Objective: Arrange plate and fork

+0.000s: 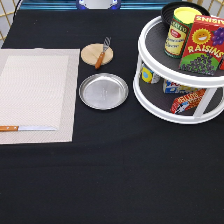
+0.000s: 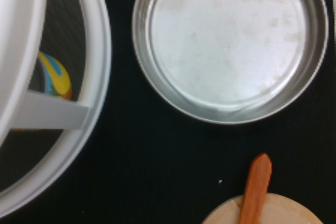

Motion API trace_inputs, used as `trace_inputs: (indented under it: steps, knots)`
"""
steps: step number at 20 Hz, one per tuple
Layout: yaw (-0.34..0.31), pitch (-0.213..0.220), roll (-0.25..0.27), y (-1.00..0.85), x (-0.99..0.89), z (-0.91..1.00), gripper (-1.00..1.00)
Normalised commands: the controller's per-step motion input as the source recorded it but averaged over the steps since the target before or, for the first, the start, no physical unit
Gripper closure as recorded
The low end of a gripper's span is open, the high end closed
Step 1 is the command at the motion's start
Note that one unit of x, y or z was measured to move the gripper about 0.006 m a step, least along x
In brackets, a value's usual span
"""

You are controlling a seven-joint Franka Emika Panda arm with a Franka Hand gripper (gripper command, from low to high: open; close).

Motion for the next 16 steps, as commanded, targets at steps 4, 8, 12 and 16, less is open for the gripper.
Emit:
trace_inputs:
  steps: [4, 8, 12, 16]
  knots:
    - [0.000, 0.100, 0.077, -0.33, 0.50, 0.12, -1.00]
    - [0.000, 0.126, 0.110, -0.41, 0.65, 0.12, -1.00]
    - [0.000, 0.113, 0.118, -0.44, 0.77, 0.11, -1.00]
    - [0.010, 0.084, 0.068, -0.29, 0.92, 0.06, -1.00]
